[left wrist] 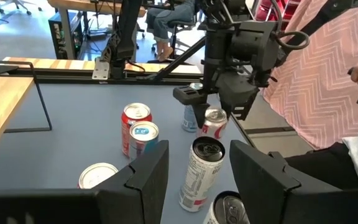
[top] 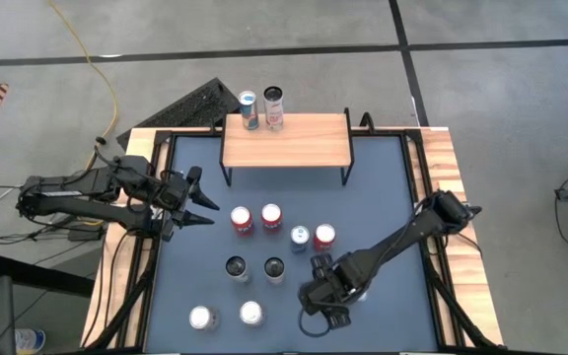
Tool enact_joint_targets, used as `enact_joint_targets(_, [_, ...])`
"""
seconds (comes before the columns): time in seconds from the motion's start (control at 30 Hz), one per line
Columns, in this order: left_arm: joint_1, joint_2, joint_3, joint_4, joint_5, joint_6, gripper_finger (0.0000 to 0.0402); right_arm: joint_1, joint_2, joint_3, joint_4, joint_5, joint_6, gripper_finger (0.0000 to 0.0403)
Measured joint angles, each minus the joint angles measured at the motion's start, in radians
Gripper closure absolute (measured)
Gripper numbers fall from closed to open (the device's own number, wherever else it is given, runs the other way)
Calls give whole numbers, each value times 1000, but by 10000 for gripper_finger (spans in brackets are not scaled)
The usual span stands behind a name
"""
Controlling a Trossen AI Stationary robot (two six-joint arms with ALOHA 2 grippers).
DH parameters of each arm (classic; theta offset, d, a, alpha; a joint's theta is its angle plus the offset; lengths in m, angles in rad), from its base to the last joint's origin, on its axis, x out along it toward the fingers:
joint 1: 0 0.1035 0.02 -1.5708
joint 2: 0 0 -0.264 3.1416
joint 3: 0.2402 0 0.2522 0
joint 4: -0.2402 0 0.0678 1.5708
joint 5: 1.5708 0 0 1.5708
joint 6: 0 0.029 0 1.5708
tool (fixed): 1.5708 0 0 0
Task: Place canned beverage on shelf
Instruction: Put the right silver soda can on the shelf
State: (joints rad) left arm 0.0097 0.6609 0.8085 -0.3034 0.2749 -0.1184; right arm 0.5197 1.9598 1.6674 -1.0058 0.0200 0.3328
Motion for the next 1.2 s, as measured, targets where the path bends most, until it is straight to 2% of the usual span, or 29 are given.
enact_joint_targets(0.1, [0,0,0,0,0,0,241,-10,2,17,-8,9,93,127])
enact_joint_targets(0.3, [0,0,0,0,0,0,241,-12,3,112,-84,120,157,128])
enact_joint_targets(0.53, [0,0,0,1,-1,1,241,-39,2,323,-343,119,90,128])
enact_joint_targets(0.63, [0,0,0,1,-1,1,241,-75,2,425,-457,179,24,128])
enact_joint_targets(0.77, [0,0,0,2,-2,-2,241,-160,0,567,-539,219,-95,128])
enact_joint_targets(0.9, [0,0,0,3,-2,-24,241,-269,0,683,-565,211,-260,128])
enact_joint_targets(1.03, [0,0,0,3,-2,-25,241,-411,-55,662,-546,165,-400,128])
enact_joint_targets(1.2, [0,0,0,7,-2,-7,241,-612,-79,662,-547,169,-538,128])
